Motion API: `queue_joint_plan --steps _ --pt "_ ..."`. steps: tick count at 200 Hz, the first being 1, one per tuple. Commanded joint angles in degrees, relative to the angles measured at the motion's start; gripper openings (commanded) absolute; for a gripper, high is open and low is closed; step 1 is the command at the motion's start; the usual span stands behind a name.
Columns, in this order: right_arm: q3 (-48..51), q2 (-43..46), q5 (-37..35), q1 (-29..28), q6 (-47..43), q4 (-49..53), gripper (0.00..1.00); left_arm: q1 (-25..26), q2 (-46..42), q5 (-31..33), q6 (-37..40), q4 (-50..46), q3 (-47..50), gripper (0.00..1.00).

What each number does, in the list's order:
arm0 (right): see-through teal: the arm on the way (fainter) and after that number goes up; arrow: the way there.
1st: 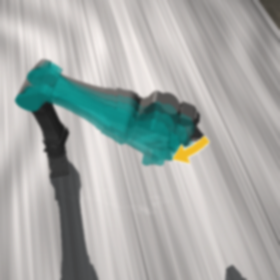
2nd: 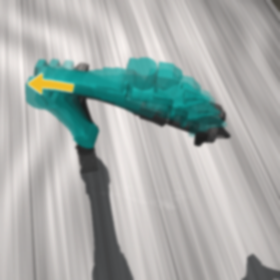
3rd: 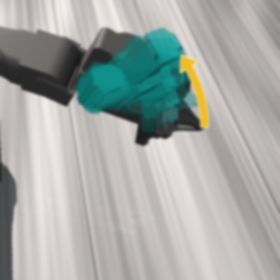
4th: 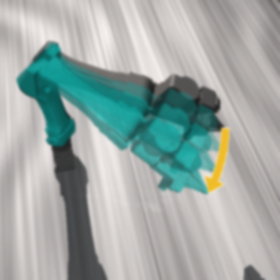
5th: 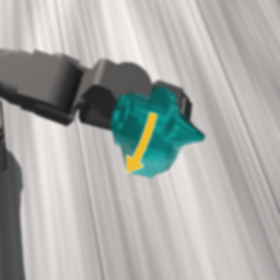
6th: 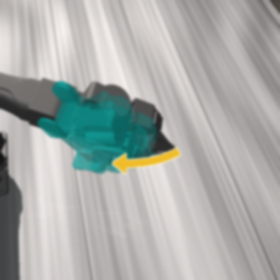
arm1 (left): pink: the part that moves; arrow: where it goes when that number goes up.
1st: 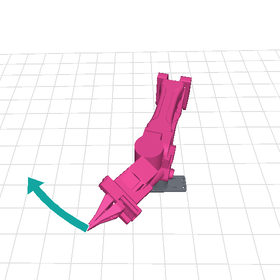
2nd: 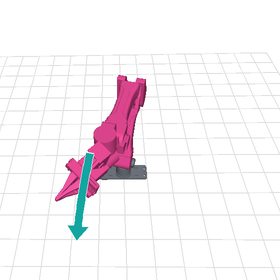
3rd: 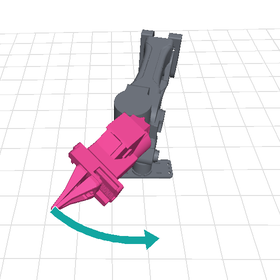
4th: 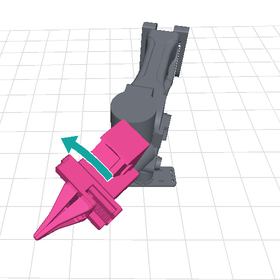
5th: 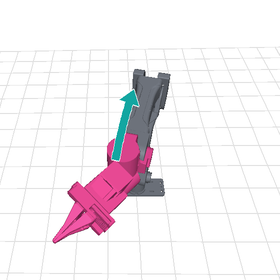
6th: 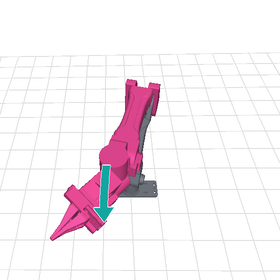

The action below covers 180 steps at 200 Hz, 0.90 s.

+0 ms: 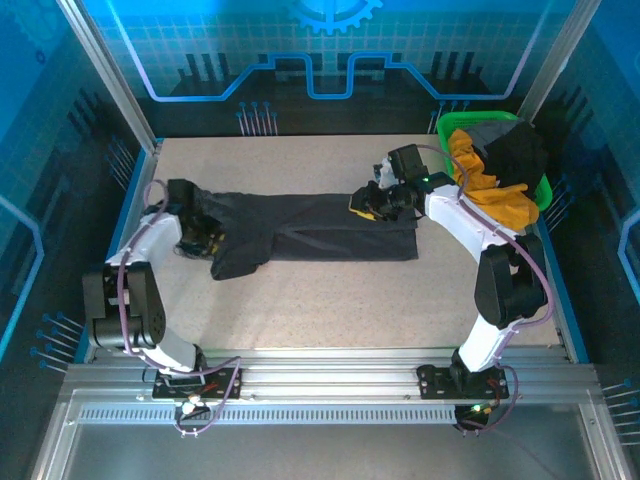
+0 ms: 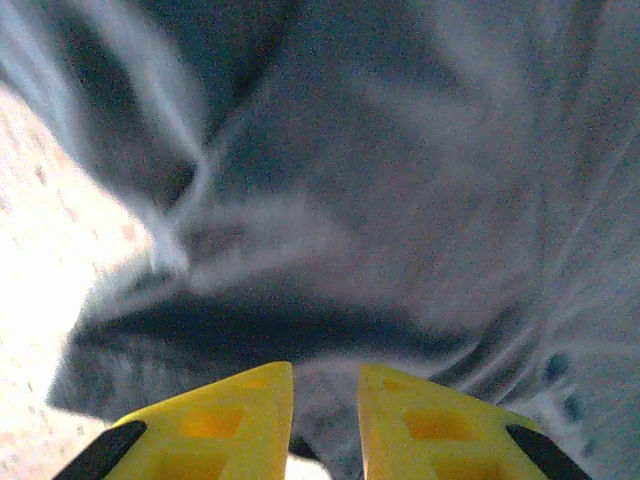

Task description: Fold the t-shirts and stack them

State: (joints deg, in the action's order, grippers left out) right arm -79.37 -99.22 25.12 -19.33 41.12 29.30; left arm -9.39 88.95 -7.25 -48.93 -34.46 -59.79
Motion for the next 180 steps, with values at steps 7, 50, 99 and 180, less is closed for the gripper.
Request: queue_joint_plan --steps 7,50,99,180 --pt "1.08 1.66 5.23 -0.79 -0.47 -3.71 0.36 -3.35 4.96 -4.15 11.4 3.99 -3.38 0.3" --pt "-0.17 2.14 6.7 -1.44 -1.84 -3.63 0.43 -5.33 12.61 -2.9 21.01 1.54 -7.66 0.31" --pt "0.62 2.5 6.6 -1.49 -1.38 -3.64 0.44 -5.55 15.09 -2.27 24.17 3.87 -6.03 0.33" --pt "-0.69 1.67 6.87 -1.94 -1.41 -2.52 0.45 -6.08 16.89 1.52 25.62 6.24 -5.64 0.34"
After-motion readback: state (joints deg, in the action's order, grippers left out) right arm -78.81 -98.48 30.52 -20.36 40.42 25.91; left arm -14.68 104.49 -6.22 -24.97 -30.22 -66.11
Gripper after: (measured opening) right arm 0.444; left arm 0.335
